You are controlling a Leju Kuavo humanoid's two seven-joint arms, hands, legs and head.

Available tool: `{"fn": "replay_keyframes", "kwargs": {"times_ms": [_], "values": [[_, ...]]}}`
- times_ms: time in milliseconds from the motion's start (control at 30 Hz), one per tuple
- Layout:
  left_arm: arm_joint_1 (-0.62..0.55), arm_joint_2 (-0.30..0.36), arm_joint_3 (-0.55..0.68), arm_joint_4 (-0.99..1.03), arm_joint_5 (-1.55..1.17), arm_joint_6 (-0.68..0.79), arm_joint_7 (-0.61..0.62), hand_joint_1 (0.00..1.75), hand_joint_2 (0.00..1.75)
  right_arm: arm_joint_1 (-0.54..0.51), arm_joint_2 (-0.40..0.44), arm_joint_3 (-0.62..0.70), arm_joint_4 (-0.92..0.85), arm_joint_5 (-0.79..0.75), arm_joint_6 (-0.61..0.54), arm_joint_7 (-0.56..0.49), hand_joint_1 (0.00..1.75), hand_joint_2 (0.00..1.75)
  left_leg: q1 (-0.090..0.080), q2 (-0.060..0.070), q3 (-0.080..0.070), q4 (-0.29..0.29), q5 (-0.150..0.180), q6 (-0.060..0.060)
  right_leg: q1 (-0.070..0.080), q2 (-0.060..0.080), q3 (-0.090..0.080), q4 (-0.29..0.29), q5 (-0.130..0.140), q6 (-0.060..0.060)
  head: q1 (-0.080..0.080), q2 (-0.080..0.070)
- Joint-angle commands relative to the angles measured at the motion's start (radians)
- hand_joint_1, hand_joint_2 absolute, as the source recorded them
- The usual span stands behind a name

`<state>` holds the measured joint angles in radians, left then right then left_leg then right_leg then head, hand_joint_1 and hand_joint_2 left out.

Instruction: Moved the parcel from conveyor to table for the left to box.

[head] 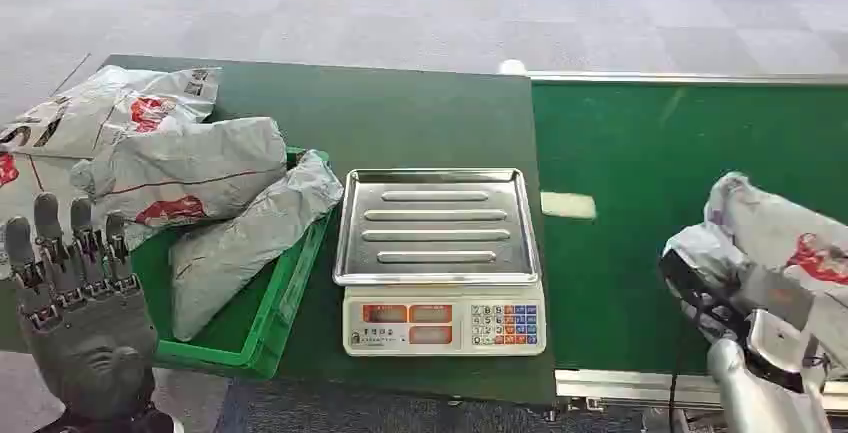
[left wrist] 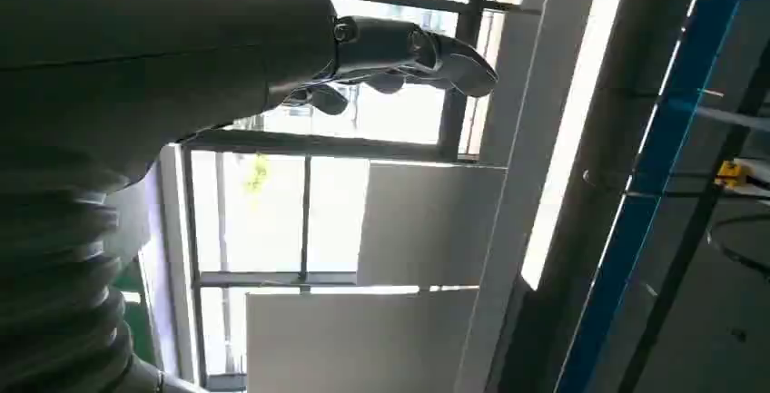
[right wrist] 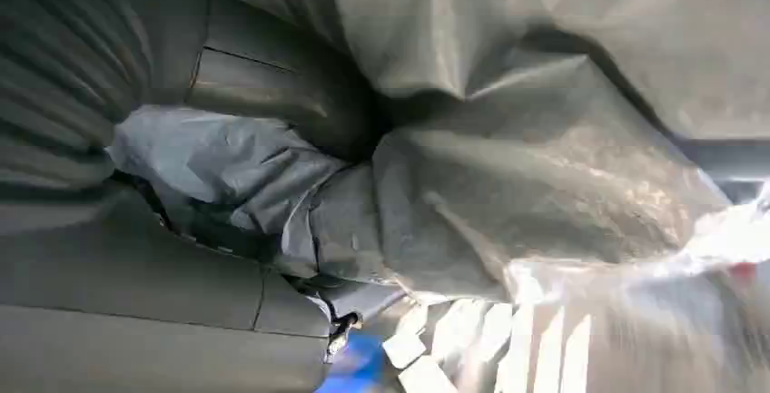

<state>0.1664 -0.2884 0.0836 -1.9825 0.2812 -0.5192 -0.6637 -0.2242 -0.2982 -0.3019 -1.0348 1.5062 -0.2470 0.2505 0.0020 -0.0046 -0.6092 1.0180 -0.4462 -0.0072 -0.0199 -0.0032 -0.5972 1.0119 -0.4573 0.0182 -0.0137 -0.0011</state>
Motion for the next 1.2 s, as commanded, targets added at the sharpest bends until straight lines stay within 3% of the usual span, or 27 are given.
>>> {"fn": "replay_keyframes", "kwargs": {"times_ms": [33,67,100,133,167,200,233,400,433,500,700,800,1033,1200], "values": [[-0.174,0.009,-0.065,0.112,0.052,0.039,0.034,0.0,1.75,0.007,-0.005,0.012,-0.703,0.065,-0.283,-0.02,1.75,1.75,-0.002,-0.006,-0.004,0.001,0.001,0.0,-0.002,-0.007,-0.003,0.003,-0.002,-0.001,0.0,0.0],[-0.187,0.022,-0.073,0.136,0.055,0.033,0.021,0.0,1.75,-0.09,-0.048,0.203,-0.647,0.065,-0.196,-0.016,1.75,1.75,-0.002,-0.007,-0.002,0.001,0.001,0.0,-0.001,-0.008,-0.001,0.003,-0.002,-0.002,0.0,0.0],[-0.193,0.027,-0.076,0.147,0.057,0.028,0.015,0.0,1.75,-0.152,-0.059,0.343,-0.601,0.065,-0.18,0.028,1.75,1.75,-0.002,-0.003,-0.001,0.001,0.001,0.0,-0.001,-0.004,0.0,0.001,-0.001,-0.001,0.0,0.0],[-0.203,0.033,-0.08,0.165,0.059,0.019,0.01,0.0,1.75,-0.249,0.024,0.45,-0.494,0.065,-0.115,-0.048,1.75,1.75,-0.002,0.012,0.002,0.001,-0.001,0.0,-0.002,0.011,-0.003,0.002,0.002,-0.001,0.0,0.0],[-0.214,0.035,-0.082,0.181,0.061,0.011,0.006,0.0,1.75,-0.332,0.016,0.572,-0.401,0.065,-0.084,-0.044,1.75,1.75,-0.002,0.011,-0.002,0.0,-0.002,0.0,-0.002,0.011,0.0,0.003,0.001,-0.001,0.0,0.0],[-0.228,0.036,-0.086,0.199,0.063,0.006,0.002,0.0,1.75,-0.401,0.096,0.642,-0.272,0.056,-0.058,-0.105,1.75,1.75,-0.001,0.026,-0.003,-0.002,-0.003,-0.001,0.0,0.027,-0.002,0.001,0.006,-0.002,0.0,0.0],[-0.239,0.036,-0.091,0.214,0.063,0.007,-0.002,0.0,1.75,-0.467,0.122,0.773,-0.16,0.065,-0.066,-0.072,1.75,1.75,-0.001,0.027,-0.003,-0.002,-0.004,-0.002,0.0,0.029,-0.002,0.0,0.007,-0.002,0.0,0.0],[-0.213,0.046,-0.12,0.244,0.065,0.019,-0.034,0.0,1.75,-0.554,0.335,1.008,0.158,0.065,-0.079,-0.062,1.75,1.75,0.002,0.039,0.005,-0.008,0.0,-0.006,0.004,0.038,0.0,-0.004,0.013,-0.008,-0.001,0.0],[-0.203,0.044,-0.118,0.245,0.065,0.02,-0.034,0.0,1.75,-0.548,0.36,1.015,0.177,0.061,-0.08,-0.06,1.75,1.75,0.002,0.034,0.013,-0.006,0.001,-0.004,0.004,0.033,0.003,-0.003,0.009,-0.006,0.0,0.0],[-0.194,0.042,-0.113,0.247,0.066,0.019,-0.034,0.0,1.75,-0.544,0.375,1.027,0.186,0.065,-0.085,-0.057,1.75,1.75,0.003,0.02,0.008,-0.006,0.007,-0.005,0.006,0.02,0.002,-0.002,0.009,-0.006,0.0,0.0],[-0.188,0.039,-0.103,0.252,0.066,0.011,-0.034,0.0,1.75,-0.541,0.38,1.019,0.187,0.054,-0.079,-0.075,1.75,1.75,0.005,0.005,0.002,-0.004,0.008,-0.006,0.008,0.005,0.0,0.0,0.006,-0.009,-0.001,0.0],[-0.186,0.037,-0.1,0.255,0.065,0.008,-0.034,0.0,1.75,-0.541,0.394,1.017,0.197,0.053,-0.074,-0.089,1.75,1.75,0.007,0.006,0.001,-0.004,0.008,-0.006,0.008,0.005,0.0,0.0,0.006,-0.009,0.0,0.0],[-0.171,0.019,-0.065,0.26,0.05,-0.021,-0.034,0.0,1.75,-0.503,0.493,1.036,0.251,-0.056,-0.032,-0.239,1.75,1.75,0.006,0.006,0.002,-0.005,0.007,-0.006,0.007,0.006,0.0,-0.001,0.006,-0.01,-0.001,0.0],[-0.168,0.017,-0.059,0.256,0.047,-0.019,-0.034,0.0,1.75,-0.502,0.499,1.046,0.251,-0.058,-0.028,-0.244,1.75,1.75,0.007,0.005,0.001,-0.005,0.007,-0.006,0.008,0.005,0.0,-0.002,0.006,-0.009,0.0,0.0]]}}
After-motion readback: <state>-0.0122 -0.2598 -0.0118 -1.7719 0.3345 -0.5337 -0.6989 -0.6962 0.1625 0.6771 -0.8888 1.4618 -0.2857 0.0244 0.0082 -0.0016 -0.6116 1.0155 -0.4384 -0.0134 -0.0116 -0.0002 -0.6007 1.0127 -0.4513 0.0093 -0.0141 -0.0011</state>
